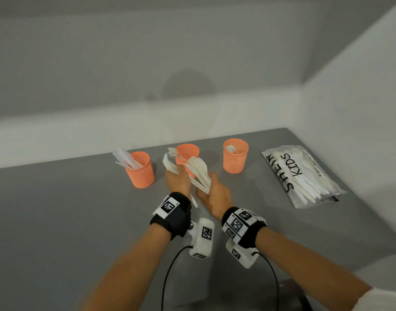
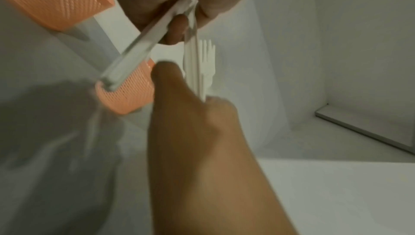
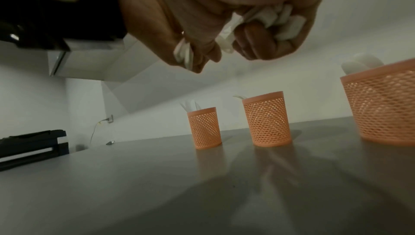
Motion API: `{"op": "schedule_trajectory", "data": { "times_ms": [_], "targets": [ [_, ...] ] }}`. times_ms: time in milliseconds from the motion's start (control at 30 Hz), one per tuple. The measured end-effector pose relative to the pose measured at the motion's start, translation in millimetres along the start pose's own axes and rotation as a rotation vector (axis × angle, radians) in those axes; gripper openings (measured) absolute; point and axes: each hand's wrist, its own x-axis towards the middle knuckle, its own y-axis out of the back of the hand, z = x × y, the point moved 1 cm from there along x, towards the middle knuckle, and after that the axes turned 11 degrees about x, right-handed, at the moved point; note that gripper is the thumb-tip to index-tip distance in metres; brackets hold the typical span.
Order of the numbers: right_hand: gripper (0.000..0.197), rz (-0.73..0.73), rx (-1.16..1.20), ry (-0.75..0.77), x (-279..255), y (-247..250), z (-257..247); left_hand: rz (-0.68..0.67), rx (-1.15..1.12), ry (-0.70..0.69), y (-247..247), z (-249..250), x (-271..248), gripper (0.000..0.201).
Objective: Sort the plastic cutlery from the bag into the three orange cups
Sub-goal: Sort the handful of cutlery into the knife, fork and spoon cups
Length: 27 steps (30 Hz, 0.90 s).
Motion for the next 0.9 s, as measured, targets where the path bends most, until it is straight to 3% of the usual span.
{"op": "schedule_trajectory", "data": {
  "times_ms": [100, 167, 267, 367, 633, 733, 833, 900],
  "targets": [
    [0.024, -0.054, 0.229, -0.040, 1, 1, 7, 0.066, -0.091, 0.055, 21, 8, 14, 0.026],
    [0.008, -0.135, 0.498, -0.175, 0, 3, 6, 0.022, -0.145, 0.105, 31, 11, 15, 0.024],
    [0.025, -0.331, 0.821, -0.405, 2, 8, 0, -0.146, -0.011, 0.068, 38, 10, 8, 0.024],
    [0.037, -0.475, 0.976, -0.491, 5, 12, -6, -0.267, 0.116, -0.023, 36, 8, 0, 0.024],
    [0.043, -0.585, 0.836, -0.481, 2, 13, -11, -0.303, 0.330, -0.144, 31, 18, 0, 0.033],
    [0.044, -0.583, 0.808, -0.477, 3, 12, -10, -0.248, 0.423, -0.169, 28, 16, 4, 0.035],
    [0.042, -0.470, 0.840, -0.474, 6, 12, -8, -0.146, 0.460, -0.258, 26, 19, 4, 0.019],
    [0.033, -0.346, 0.849, -0.439, 8, 14, -6, -0.052, 0.370, -0.303, 26, 22, 1, 0.017]
  ]
}}
